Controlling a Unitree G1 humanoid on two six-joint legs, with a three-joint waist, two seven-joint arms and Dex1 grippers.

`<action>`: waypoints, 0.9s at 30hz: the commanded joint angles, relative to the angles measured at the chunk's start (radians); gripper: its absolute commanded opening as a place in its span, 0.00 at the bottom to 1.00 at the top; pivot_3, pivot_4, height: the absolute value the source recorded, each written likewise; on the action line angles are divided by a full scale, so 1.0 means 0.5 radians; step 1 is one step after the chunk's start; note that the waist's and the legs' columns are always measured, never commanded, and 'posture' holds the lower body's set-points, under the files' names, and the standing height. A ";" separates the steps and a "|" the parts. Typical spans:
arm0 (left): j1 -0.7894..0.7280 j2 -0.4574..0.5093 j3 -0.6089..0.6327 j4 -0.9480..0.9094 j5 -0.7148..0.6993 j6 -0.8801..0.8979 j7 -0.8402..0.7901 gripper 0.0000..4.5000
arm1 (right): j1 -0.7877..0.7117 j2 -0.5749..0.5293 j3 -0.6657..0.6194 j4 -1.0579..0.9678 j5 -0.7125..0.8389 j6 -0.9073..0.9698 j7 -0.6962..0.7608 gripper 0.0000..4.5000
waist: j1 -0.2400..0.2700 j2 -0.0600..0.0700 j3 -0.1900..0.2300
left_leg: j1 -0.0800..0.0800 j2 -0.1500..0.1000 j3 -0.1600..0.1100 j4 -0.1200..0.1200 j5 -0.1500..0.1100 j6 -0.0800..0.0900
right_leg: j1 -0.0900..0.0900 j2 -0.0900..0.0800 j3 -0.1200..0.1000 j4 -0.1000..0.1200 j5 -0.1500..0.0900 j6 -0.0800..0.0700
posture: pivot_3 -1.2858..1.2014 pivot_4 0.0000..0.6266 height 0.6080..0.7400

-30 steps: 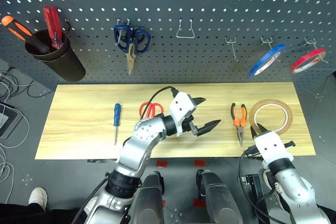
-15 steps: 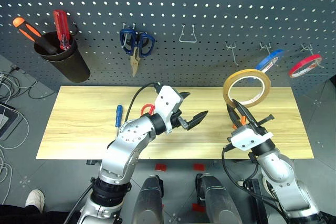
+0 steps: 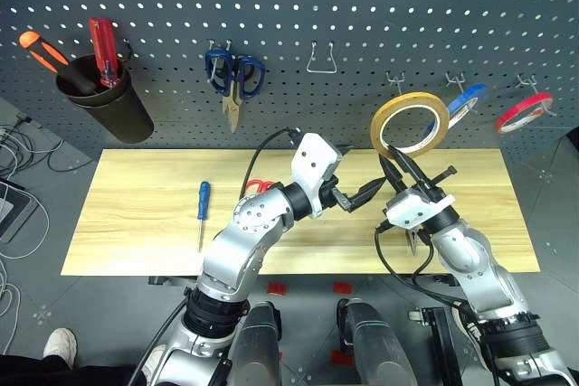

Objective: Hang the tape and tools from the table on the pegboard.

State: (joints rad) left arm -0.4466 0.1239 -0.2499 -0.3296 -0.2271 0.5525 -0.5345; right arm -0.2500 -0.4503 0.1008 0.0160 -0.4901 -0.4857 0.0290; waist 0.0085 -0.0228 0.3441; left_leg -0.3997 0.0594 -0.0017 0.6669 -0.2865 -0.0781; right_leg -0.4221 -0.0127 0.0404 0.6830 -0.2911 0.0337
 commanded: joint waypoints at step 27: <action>0.046 0.123 0.014 0.053 0.011 -0.196 -0.021 1.00 | 0.197 0.030 -0.058 -0.099 0.404 0.396 0.389 1.00 | 0.027 0.001 -0.007 | -0.003 0.000 0.003 0.021 -0.004 0.007 | 0.000 -0.002 0.001 0.015 0.000 -0.001 | 0.55 0.47 1.00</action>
State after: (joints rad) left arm -0.4394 0.1764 -0.2316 -0.2679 -0.2215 0.4843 -0.5286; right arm -0.1795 -0.4273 0.0969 0.0365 -0.3146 -0.3295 0.2024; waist 0.0222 -0.0222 0.3406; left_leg -0.4008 0.0594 -0.0003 0.6776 -0.2885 -0.0744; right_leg -0.4220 -0.0139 0.0410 0.6904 -0.2910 0.0334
